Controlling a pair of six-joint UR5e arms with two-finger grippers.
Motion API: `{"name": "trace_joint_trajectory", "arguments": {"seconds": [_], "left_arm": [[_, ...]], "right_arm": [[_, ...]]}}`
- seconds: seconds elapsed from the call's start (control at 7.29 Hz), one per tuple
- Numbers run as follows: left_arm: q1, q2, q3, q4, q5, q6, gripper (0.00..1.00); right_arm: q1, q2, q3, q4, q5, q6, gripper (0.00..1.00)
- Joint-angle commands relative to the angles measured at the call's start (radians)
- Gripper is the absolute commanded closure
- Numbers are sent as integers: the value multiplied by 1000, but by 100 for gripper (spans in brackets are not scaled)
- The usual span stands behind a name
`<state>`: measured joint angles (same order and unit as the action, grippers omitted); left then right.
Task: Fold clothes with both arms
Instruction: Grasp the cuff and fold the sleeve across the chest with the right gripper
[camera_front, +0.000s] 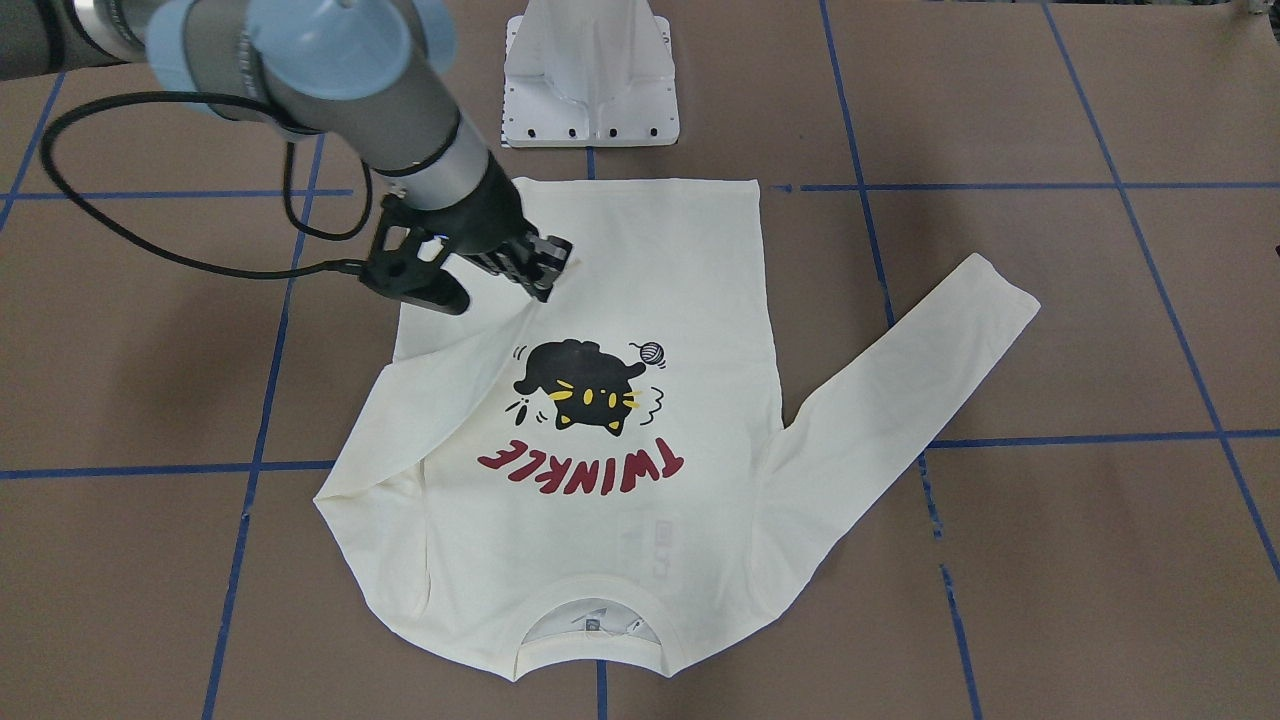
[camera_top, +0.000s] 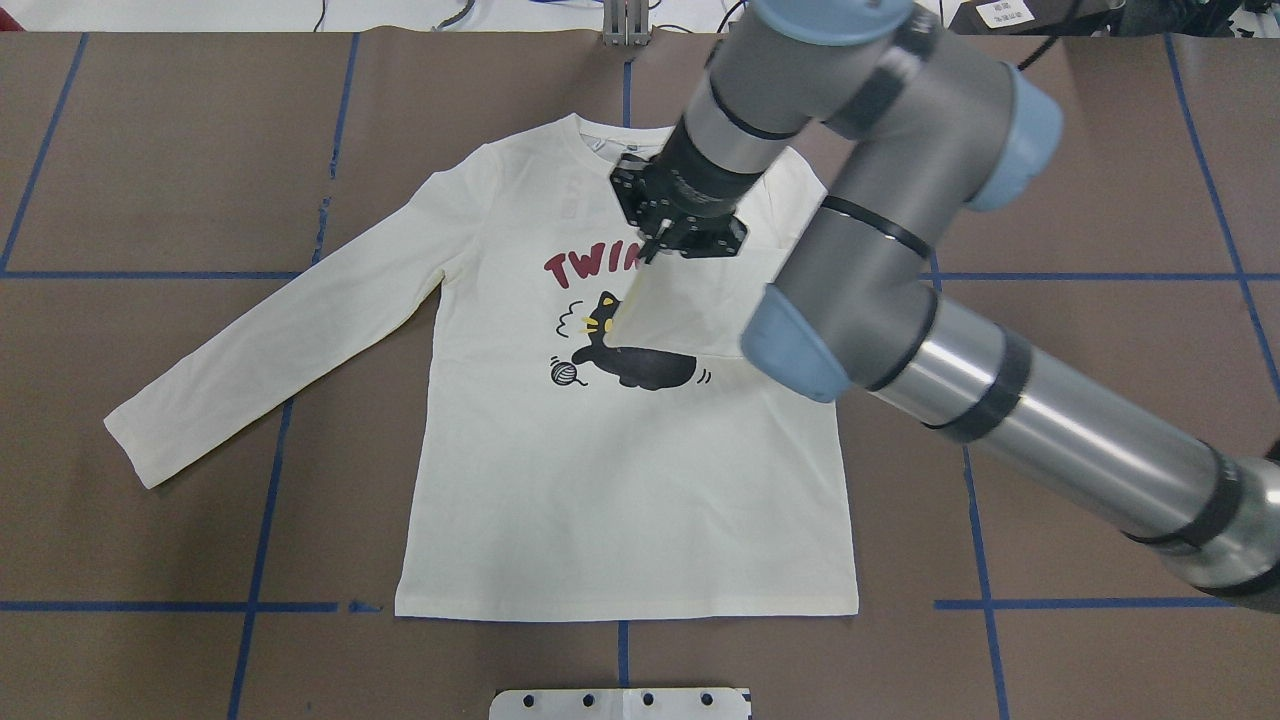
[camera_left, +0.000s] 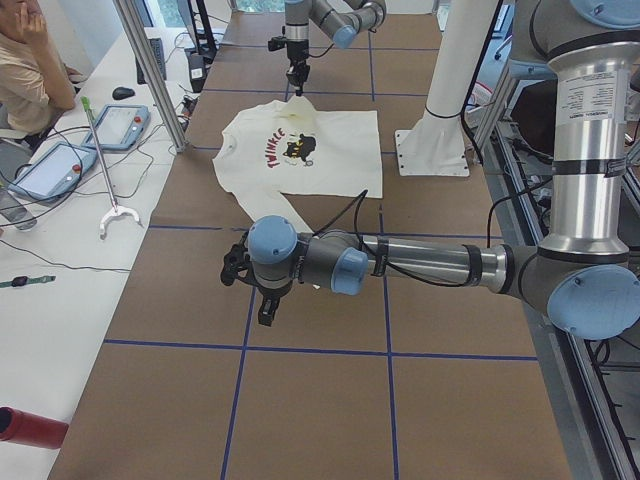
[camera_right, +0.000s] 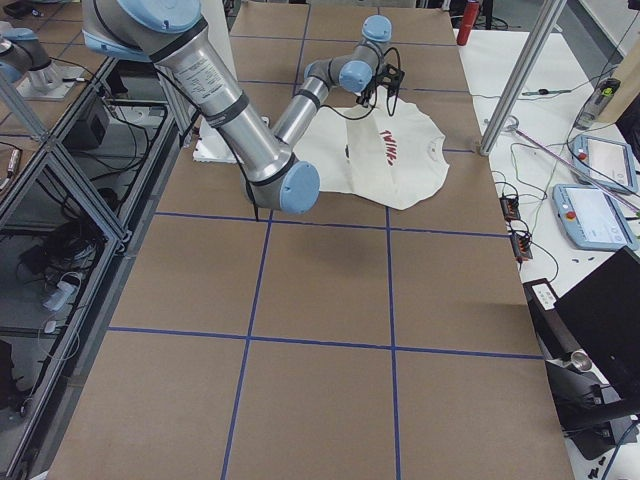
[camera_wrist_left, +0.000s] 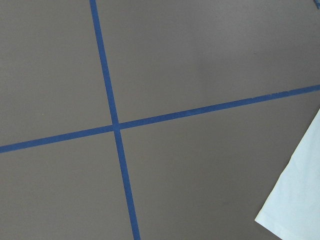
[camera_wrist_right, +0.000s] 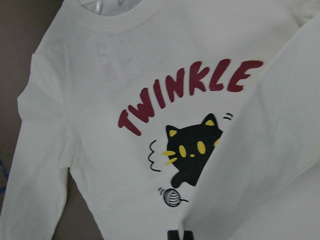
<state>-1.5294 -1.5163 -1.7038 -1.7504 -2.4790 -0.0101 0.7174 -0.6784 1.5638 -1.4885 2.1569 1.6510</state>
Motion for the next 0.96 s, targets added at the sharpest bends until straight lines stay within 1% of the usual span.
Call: {"name": "trace_joint_trajectory", "arguments": {"seconds": [0.0, 0.14, 0.27, 0.41, 0.55, 0.69, 0.82], "left_arm": [[0, 13, -40, 0, -1, -1, 0], [0, 14, -49, 2, -1, -2, 0], [0, 14, -63, 2, -3, -2, 0], [6, 11, -91, 2, -14, -84, 0], [62, 8, -133, -36, -18, -238, 0], [169, 11, -135, -123, -9, -363, 0], [236, 13, -134, -186, -1, -478, 0]], "right_arm": [[-146, 253, -389, 242, -250, 152, 94], [-188, 329, -529, 304, -329, 206, 78], [-216, 374, -621, 356, -386, 217, 42], [-233, 376, -623, 362, -425, 216, 1], [-231, 376, -614, 363, -425, 219, 0], [-222, 369, -560, 360, -422, 227, 0], [-198, 306, -445, 328, -384, 254, 0]]}}
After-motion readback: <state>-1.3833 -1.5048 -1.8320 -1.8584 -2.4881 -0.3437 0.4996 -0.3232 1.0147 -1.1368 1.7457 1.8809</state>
